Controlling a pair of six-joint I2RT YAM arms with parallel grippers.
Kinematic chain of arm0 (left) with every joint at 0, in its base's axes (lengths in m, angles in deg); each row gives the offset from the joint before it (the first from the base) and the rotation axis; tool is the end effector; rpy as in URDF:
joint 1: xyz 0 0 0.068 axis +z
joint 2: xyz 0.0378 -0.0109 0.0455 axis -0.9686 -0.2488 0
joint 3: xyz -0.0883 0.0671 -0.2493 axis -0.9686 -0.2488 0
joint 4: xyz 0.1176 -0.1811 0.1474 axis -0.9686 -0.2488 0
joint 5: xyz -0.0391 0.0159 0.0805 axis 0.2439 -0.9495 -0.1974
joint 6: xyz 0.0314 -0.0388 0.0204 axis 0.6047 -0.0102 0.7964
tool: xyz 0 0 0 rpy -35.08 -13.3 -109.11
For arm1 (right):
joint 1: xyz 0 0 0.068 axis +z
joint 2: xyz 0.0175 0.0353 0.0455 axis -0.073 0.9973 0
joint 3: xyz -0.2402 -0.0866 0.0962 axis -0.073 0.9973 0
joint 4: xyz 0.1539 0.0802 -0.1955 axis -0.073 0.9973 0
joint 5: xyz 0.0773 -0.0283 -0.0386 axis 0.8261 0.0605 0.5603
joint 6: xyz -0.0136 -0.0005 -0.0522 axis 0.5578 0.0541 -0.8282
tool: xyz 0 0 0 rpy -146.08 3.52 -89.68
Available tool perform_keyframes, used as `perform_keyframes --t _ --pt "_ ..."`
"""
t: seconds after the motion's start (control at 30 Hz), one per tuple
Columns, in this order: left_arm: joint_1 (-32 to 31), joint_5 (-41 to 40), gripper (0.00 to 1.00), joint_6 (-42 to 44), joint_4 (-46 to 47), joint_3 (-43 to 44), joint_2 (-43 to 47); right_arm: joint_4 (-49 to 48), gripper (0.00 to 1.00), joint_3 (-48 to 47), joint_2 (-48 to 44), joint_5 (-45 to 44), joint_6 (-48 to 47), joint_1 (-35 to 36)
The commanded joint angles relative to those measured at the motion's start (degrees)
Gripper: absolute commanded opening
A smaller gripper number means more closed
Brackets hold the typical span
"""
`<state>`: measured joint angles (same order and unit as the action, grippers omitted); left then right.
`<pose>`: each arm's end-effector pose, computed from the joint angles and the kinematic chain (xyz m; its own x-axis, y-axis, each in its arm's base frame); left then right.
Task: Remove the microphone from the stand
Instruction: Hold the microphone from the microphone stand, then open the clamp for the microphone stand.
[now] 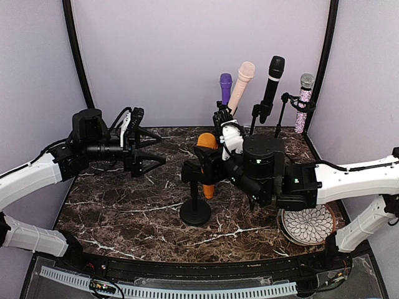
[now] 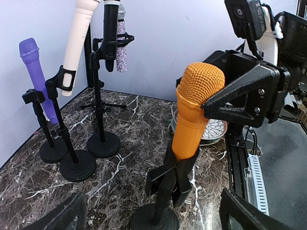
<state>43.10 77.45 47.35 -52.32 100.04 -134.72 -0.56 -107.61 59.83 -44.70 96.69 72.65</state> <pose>0.2028 -0.1574 0.3409 -0.0234 0.1064 -0.9940 0.9641 0.2653 0.0057 0.0993 0.3160 0.3479 -0.1413 0.0456 -0.9889 -0.5267 0.8423 0.1141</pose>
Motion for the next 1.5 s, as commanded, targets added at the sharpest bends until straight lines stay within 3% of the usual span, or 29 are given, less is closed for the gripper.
perform_keyframes --t 0.0,0.33,0.67,0.8,0.9,1.13,1.47 --pt "-2.33 2.29 0.99 4.14 -3.41 1.41 -1.25 -14.06 0.1 5.46 -3.64 15.89 -7.59 -2.94" --pt "-8.96 -4.78 0.99 9.11 -8.42 3.1 -6.44 -17.69 0.05 8.23 -4.89 28.23 -11.29 -7.05" --pt "-13.6 -13.99 0.98 12.01 -4.96 -0.34 -5.63 -18.39 0.05 8.79 -3.98 29.49 -9.98 -7.23" --pt "-14.31 -15.29 0.92 12.17 -2.82 -1.58 -4.71 -18.56 0.05 8.85 -3.78 29.45 -9.6 -7.23" --pt "-14.43 -15.54 0.8 12.52 -3.79 -1.01 -5.35 -18.65 0.05 8.72 -3.69 29.35 -9.57 -7.25" --pt "-14.57 -15.79 0.66 13.2 -3.95 -0.81 -5.37 -18.65 0.05 8.5 -3.17 29.45 -9.31 -7.23" --pt "-14.62 -15.9 0.21 14.96 -7.16 0.21 -5.56 -18.25 0.05 8.43 -3.62 26.75 -9.46 -7.23"
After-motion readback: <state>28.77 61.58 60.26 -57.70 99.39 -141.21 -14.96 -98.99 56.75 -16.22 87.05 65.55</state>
